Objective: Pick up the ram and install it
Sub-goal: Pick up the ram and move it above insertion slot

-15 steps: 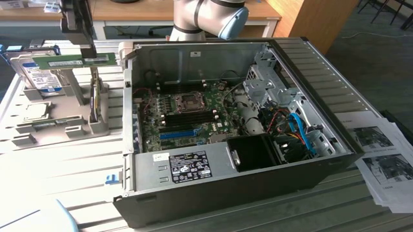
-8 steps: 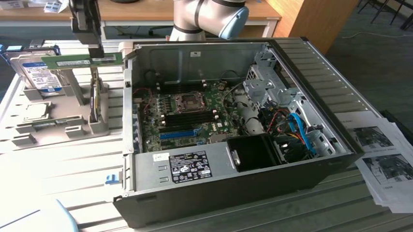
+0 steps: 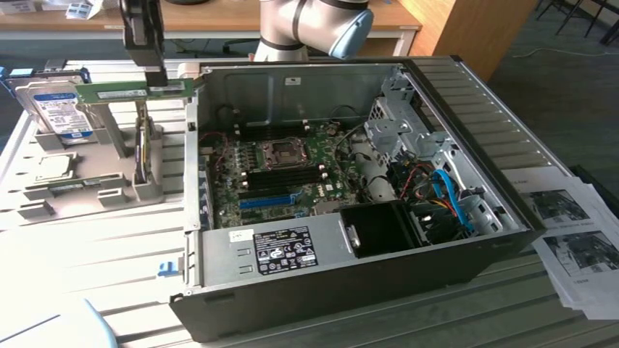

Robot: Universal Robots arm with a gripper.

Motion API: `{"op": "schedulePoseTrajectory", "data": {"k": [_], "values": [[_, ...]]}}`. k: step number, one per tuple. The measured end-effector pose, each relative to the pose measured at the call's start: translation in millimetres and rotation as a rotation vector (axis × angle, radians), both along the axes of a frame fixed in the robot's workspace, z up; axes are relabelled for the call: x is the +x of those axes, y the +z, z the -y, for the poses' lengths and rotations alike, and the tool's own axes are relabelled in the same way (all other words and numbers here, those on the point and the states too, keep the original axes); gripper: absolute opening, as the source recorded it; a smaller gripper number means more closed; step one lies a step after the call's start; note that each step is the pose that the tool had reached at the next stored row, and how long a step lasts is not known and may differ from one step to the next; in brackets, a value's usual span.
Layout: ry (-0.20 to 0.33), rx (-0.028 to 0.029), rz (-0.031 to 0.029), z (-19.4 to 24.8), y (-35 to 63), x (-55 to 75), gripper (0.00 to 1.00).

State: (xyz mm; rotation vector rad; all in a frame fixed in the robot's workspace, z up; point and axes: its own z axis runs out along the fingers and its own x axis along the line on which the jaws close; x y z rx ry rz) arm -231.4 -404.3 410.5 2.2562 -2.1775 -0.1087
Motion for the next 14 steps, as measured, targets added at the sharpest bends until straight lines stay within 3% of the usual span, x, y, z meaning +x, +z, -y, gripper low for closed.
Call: {"op": "schedulePoseTrajectory", "data": {"k": [14], "values": [[0.0, 0.0, -0.0001, 0.1, 0.0, 23.9, 0.11]]}}
